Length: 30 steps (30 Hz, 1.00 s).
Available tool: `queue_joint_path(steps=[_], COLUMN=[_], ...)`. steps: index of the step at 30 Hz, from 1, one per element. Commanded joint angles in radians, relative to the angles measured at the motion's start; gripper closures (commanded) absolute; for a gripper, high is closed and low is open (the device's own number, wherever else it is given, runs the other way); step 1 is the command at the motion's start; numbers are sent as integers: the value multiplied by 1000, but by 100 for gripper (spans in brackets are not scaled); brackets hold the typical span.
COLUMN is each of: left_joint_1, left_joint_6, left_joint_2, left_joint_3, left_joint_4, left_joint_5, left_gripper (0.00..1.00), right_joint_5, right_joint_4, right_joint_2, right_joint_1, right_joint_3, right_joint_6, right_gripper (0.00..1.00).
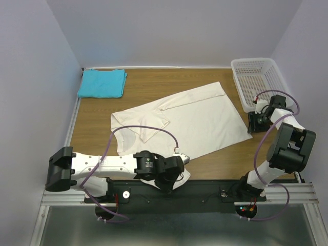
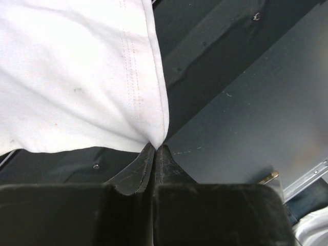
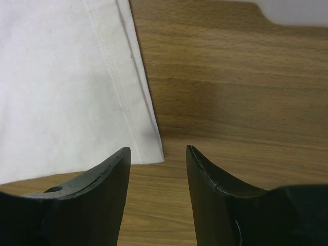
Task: Fold and stack the t-shirts
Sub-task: Fold the tshirt
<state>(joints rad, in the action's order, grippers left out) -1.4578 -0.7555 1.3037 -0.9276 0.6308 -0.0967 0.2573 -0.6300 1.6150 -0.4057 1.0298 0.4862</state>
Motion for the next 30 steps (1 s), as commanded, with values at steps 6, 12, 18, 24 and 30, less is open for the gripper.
queue_joint_path(steps=[6,12,18,24,30], left_joint_1=[7,16,24,33,42], left_joint_6=[-16,-27,-18,-10,-2], left_joint_2=[-93,-121,-119,-121,-119], left_joint_3=[47,69,69,64,64], left_joint_4=[-48,-51,-60,-57,-51], left_joint_5=[-23,-21,-23,-24,-23], left_gripper=[100,100,100,100,100], right_joint_5=[8,-12,-55,-49,-24], right_joint_4=[110,119,125,133,145], right_joint_2=[-10,-3,-17,-21,-3], right_joint_1=[-2,-2,-2,-2,-2], right_joint_3=[-60,-76,-96,-117,-139], right_joint_6=[-100,-116,-112,-118,-124], right_gripper=[47,47,47,48,52])
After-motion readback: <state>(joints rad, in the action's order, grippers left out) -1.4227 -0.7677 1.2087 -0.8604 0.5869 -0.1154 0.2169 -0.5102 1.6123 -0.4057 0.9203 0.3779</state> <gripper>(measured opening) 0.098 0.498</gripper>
